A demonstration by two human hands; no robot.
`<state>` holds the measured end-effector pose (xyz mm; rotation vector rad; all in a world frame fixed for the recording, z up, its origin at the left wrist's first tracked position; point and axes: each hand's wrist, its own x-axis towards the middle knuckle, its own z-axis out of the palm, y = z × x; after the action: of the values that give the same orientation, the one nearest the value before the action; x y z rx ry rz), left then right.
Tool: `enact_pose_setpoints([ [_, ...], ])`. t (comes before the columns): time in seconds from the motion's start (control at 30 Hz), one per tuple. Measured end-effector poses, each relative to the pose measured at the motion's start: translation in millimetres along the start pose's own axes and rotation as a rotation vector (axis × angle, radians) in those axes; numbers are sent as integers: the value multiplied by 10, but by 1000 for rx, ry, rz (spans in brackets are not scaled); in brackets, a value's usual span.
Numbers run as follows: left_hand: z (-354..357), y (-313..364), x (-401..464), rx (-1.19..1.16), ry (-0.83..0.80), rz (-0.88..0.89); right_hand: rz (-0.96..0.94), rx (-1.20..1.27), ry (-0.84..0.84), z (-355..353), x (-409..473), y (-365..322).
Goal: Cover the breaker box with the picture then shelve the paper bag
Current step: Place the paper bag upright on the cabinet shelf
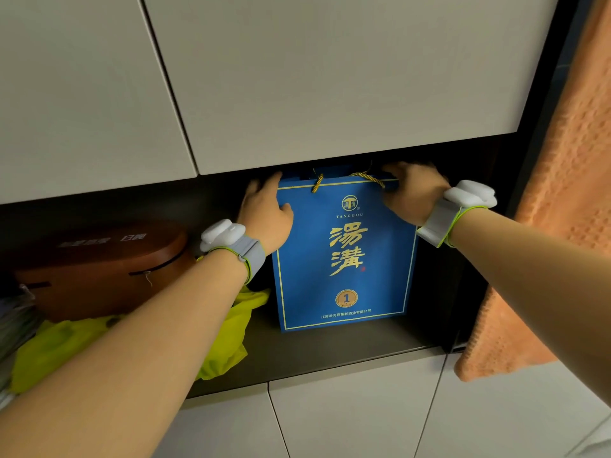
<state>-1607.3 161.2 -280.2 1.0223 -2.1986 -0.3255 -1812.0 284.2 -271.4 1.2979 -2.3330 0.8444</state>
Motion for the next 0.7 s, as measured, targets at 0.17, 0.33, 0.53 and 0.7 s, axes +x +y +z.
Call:
enact_pose_setpoints([
  [0.17, 24, 9, 8, 1, 10, -15, -6, -52, -37, -32, 5, -34],
  [0.33, 21, 17, 28, -23, 2, -25, 68, -90, -93, -108, 94, -57],
  [0.53, 48, 6, -18, 14, -31, -20, 145, -80, -79, -92, 68, -117],
  [0.7, 41, 21, -8, -44, -15, -45, 137, -82, -109, -155, 48, -115],
])
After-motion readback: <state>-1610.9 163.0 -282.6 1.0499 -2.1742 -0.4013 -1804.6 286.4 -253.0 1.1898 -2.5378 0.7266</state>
